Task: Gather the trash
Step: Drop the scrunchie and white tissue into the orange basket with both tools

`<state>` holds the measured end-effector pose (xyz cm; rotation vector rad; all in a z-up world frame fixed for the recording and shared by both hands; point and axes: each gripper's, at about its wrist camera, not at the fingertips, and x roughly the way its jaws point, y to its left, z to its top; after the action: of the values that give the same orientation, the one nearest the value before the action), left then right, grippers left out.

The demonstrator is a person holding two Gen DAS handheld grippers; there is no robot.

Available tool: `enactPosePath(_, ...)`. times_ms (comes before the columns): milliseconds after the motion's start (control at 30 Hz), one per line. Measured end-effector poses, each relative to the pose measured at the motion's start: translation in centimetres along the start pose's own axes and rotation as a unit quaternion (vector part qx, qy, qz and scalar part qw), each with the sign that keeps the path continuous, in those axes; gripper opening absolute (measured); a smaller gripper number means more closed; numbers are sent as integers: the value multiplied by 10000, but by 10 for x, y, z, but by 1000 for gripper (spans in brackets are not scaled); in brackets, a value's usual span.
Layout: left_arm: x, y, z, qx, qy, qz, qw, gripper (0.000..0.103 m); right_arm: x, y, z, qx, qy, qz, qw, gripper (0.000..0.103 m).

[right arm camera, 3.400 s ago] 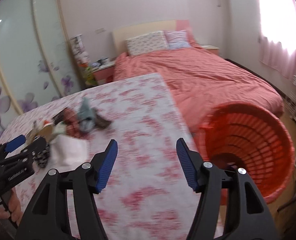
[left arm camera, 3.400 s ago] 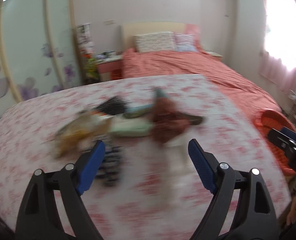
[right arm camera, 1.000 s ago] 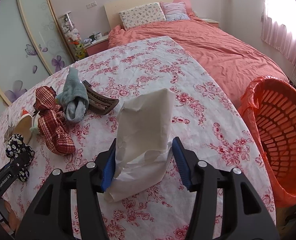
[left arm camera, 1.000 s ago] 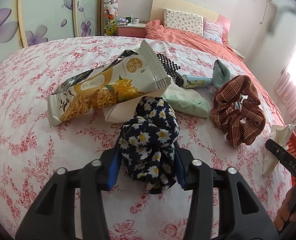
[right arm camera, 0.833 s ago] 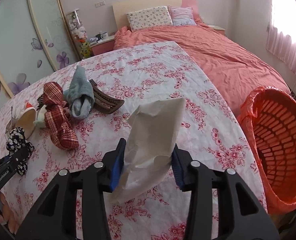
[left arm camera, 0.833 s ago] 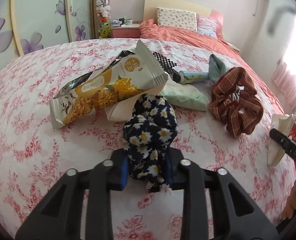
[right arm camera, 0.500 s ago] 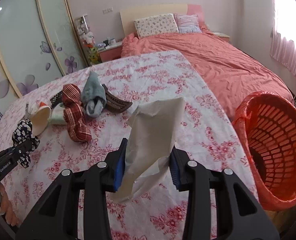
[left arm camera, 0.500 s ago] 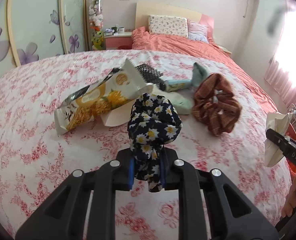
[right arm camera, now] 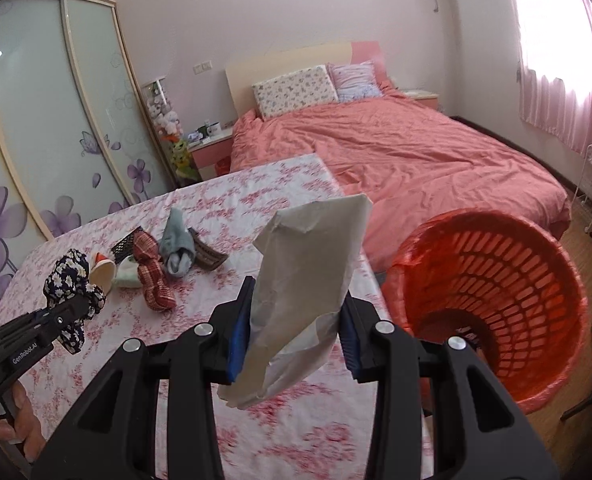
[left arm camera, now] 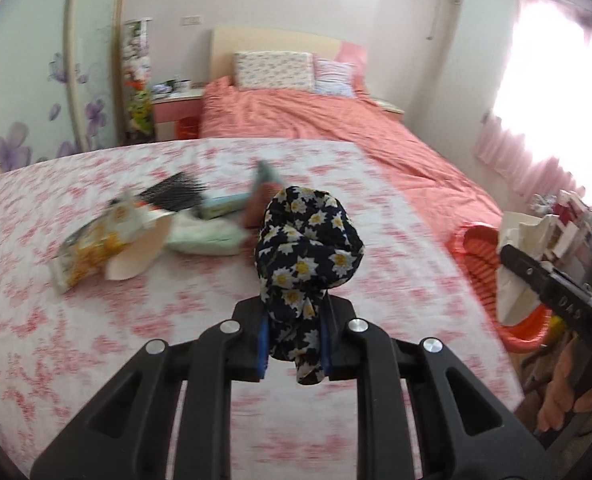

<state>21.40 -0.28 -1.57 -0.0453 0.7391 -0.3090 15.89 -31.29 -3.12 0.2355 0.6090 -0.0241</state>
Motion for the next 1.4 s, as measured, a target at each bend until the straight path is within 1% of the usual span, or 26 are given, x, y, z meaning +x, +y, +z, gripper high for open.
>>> enactPosePath(100, 2, -26, 5, 104, 22, -306, 9995, 19, -12, -17, 1, 15, -133, -199, 9997, 39)
enactPosePath(133, 4, -41, 8, 182, 25, -451, 9988, 19, -15, -22, 3, 31, -161, -269, 9995, 39)
enactPosePath(233, 9, -77, 12, 384, 20, -735, 9966, 19, -23, -44, 8, 85, -266, -492, 9984, 39)
enactPosePath(300, 13, -94, 14, 476, 52, -893, 9949, 19, -26, -59, 11, 154, -326, -628, 9974, 39)
enactPosePath(500, 42, -166, 24, 803, 203, -1427, 9863, 20, -25, -106, 17, 456, -367, -930, 9939, 39)
enactPosePath(667, 68, -212, 27, 1037, 341, -1745, 9786, 20, -17, -132, 18, 653, -371, -1038, 9918, 39)
enactPosePath(800, 92, -240, 27, 1202, 468, -1900, 9733, 21, -11, -153, 18, 829, -377, -1089, 9899, 39)
enactPosePath(900, 106, -251, 24, 1278, 560, -1923, 9714, 22, -11, -161, 16, 973, -384, -1084, 9886, 40)
enactPosePath(967, 118, -256, 23, 1324, 622, -1887, 9711, 26, -5, -166, 16, 1049, -375, -1077, 9879, 41)
enactPosePath(1000, 124, -257, 22, 1326, 637, -1815, 9723, 29, -4, -167, 16, 1057, -363, -1067, 9880, 41)
enactPosePath(1067, 131, -256, 22, 1305, 672, -1729, 9739, 45, 1, -170, 15, 1093, -340, -1084, 9875, 47)
enactPosePath(1133, 137, -249, 21, 1251, 696, -1583, 9770, 50, 8, -171, 14, 1125, -262, -1053, 9877, 58)
enactPosePath(1233, 139, -238, 22, 1186, 720, -1432, 9799, 55, 9, -170, 11, 1085, -222, -1024, 9886, 67)
enactPosePath(1400, 131, -213, 21, 1156, 599, -1123, 9851, 64, 6, -168, 10, 991, -189, -1110, 9887, 69)
